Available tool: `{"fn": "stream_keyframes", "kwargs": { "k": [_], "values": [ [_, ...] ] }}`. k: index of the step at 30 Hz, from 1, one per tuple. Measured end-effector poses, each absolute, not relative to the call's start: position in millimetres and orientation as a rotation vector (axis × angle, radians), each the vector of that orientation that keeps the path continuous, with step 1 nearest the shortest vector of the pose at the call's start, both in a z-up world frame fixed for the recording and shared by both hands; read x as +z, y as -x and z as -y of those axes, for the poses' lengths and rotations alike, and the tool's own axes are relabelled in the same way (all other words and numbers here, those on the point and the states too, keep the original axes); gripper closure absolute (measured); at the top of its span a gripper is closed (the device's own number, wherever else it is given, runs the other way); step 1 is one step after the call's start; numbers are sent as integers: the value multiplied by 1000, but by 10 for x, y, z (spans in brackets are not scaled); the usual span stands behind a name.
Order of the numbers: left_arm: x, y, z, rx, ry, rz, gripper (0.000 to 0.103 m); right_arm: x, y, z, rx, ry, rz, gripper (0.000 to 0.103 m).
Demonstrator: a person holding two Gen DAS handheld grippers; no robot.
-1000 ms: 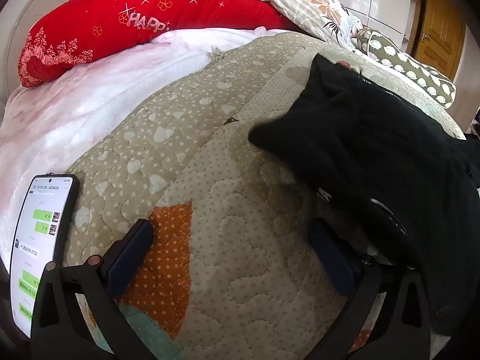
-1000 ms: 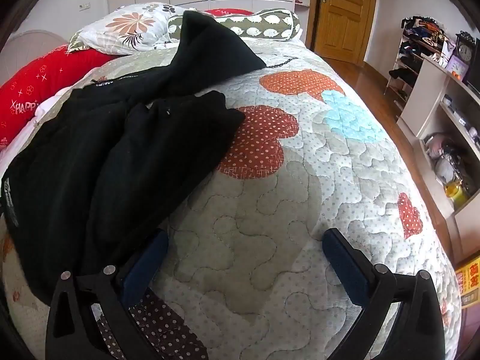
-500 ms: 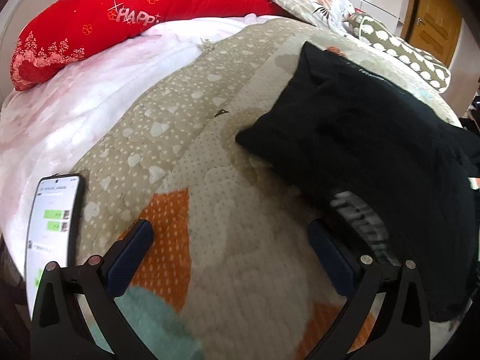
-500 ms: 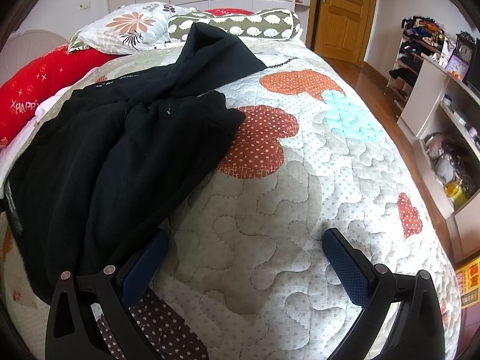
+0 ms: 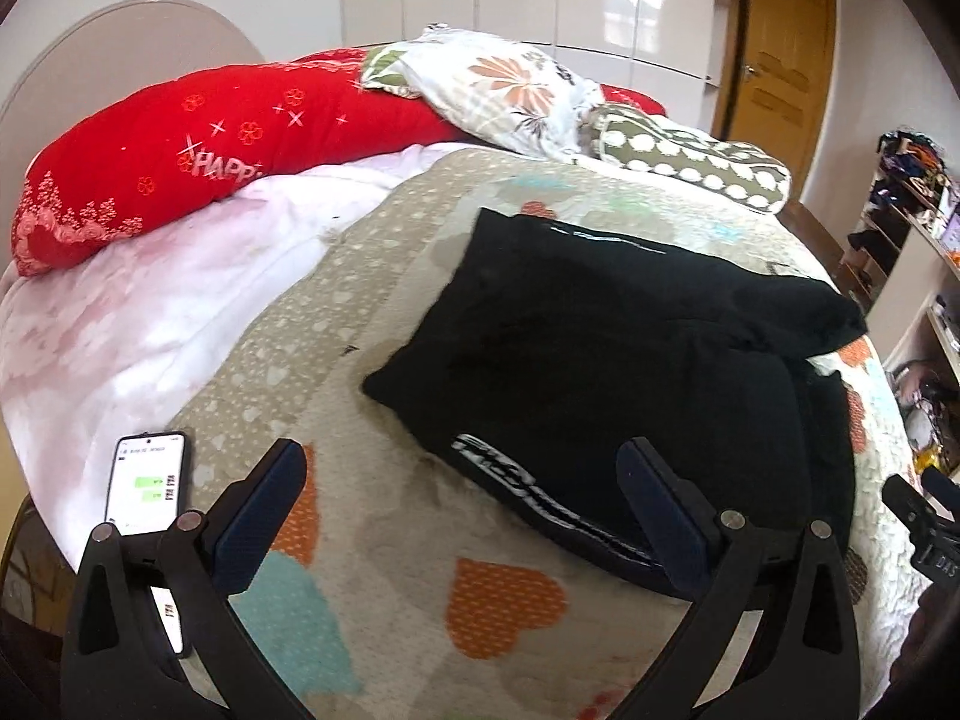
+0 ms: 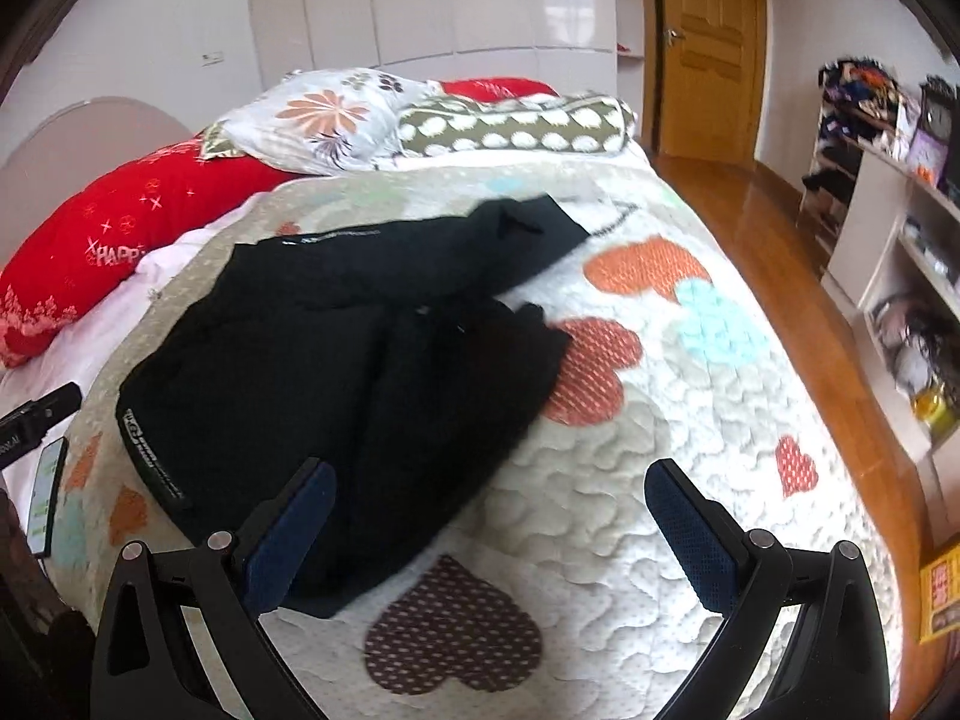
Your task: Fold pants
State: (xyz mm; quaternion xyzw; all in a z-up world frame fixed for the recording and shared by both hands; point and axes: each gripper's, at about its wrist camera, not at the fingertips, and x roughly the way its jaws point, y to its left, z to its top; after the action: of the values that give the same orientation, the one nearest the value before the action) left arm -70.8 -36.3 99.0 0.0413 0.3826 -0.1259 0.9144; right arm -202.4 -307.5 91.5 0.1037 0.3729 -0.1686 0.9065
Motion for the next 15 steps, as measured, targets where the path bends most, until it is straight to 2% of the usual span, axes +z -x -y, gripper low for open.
{"fn": "stream_keyframes", "kwargs": {
  "k": [15],
  "values": [
    [1065, 884, 582, -306, -104, -762, 0, 1086, 2004, 2843, -293, -172, -725, 0]
  ]
}}
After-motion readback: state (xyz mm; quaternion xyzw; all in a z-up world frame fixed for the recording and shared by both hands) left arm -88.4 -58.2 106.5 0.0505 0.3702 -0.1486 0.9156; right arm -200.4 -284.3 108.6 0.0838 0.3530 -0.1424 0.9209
